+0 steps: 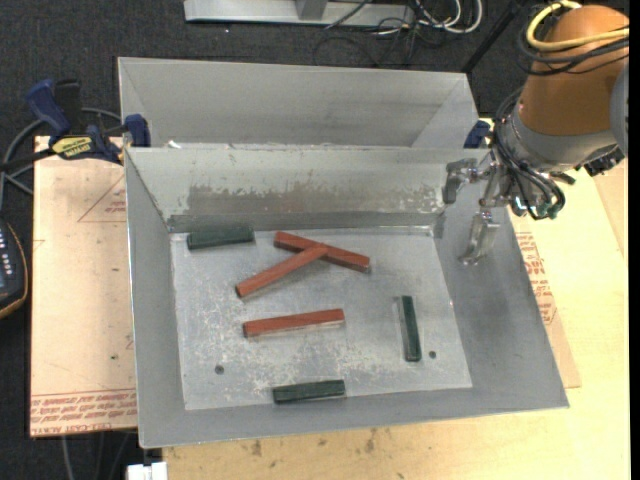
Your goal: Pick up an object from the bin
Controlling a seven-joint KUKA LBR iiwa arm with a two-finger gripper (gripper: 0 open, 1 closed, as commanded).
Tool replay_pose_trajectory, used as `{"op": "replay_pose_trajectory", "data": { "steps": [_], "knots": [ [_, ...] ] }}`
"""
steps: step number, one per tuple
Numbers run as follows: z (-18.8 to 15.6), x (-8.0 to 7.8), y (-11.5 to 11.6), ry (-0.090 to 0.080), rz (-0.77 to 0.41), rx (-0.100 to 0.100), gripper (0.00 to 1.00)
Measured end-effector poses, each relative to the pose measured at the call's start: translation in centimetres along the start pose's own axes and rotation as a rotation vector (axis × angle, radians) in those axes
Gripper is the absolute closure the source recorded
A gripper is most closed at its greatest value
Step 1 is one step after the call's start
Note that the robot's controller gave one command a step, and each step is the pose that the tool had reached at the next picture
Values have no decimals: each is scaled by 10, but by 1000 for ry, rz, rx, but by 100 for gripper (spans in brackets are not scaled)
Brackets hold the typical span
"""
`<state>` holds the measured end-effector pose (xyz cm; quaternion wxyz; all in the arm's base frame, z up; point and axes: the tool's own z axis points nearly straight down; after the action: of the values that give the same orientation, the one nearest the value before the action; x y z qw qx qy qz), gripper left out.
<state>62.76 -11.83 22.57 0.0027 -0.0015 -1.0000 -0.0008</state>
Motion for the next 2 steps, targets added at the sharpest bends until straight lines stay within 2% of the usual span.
{"op": "replay_pose_trajectory", "data": {
  "steps": [1,2],
  "knots": [
    [85,26,39,2,20,-3,0],
    [98,-6,80,-9,-129,0,0]
  ]
}}
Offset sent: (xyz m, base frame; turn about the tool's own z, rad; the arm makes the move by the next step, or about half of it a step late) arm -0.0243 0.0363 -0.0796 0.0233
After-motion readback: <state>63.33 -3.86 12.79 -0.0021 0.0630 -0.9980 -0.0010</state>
